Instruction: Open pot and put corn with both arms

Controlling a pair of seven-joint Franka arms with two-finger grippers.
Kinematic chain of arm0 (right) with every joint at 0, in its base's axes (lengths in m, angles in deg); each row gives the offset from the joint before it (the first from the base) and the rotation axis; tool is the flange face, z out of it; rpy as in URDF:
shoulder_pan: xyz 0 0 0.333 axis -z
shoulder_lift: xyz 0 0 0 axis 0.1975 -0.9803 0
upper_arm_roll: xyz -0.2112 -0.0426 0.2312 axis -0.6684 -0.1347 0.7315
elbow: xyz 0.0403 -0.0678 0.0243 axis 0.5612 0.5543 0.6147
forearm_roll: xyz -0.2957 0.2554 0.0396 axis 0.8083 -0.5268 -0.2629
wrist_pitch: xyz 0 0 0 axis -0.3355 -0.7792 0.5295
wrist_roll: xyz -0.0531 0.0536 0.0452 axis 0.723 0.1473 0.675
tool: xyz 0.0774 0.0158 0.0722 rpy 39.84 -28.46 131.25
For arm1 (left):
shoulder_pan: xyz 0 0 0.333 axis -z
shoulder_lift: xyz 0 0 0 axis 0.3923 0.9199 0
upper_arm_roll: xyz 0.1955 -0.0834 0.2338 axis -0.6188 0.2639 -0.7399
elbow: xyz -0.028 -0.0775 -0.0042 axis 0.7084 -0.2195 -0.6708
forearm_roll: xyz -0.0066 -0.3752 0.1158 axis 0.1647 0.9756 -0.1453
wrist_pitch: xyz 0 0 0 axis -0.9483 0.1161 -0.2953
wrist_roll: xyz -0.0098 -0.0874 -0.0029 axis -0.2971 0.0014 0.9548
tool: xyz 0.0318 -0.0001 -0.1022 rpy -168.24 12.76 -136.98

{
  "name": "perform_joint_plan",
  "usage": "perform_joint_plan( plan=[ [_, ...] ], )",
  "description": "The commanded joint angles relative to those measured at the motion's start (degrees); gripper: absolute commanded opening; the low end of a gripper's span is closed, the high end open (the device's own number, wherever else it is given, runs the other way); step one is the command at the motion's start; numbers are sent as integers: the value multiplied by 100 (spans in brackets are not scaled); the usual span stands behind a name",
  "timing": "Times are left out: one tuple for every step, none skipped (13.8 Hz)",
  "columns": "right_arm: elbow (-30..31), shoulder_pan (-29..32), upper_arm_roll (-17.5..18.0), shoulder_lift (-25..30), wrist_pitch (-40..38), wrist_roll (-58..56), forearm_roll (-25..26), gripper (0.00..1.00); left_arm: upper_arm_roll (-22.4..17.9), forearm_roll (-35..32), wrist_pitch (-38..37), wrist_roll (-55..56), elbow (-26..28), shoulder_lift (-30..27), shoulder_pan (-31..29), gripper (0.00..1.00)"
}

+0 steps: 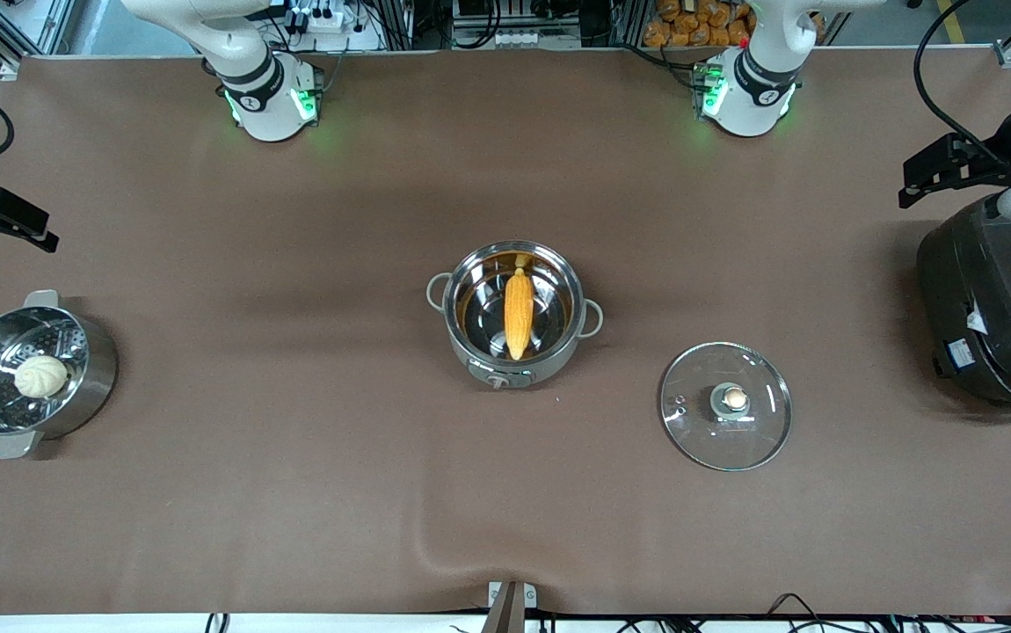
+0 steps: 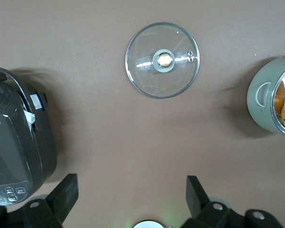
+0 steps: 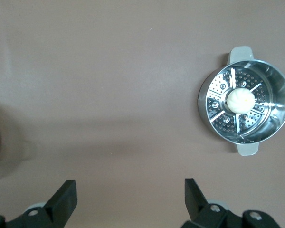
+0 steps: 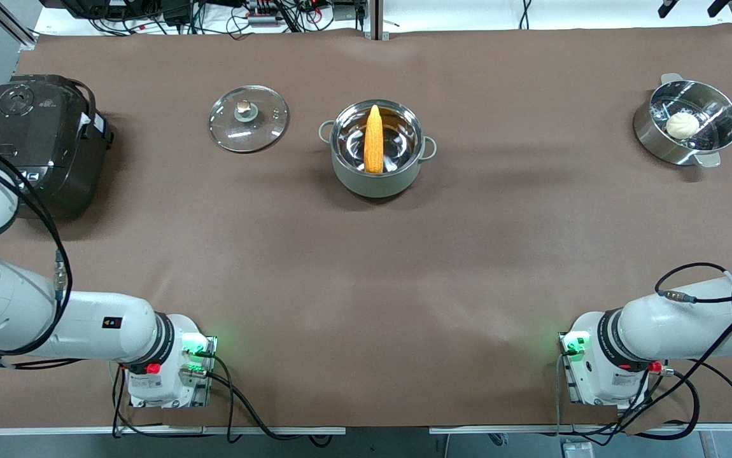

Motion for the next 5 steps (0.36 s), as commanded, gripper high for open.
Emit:
perform_joint_plan(
  plan=[
    [-314,112,93,-162,-70,-58,87,100,87,-122,-124,-131,-66,-46,-110,100],
    [-323,112,93,-162,-61,-67,105,100,87,-130,-124,-131,-66,-46,-102,100],
    [-323,112,93,-162,-61,-102,105,100,96,-122,-124,-131,-66,-55,-93,100],
    [-323,103,93,-153,-70,-311,105,100,87,-122,-124,-96,-66,-55,-67,100],
    [-314,112,93,-153,-70,-426,96,100,78,-122,-124,-87,-66,-46,-49,100]
  ],
)
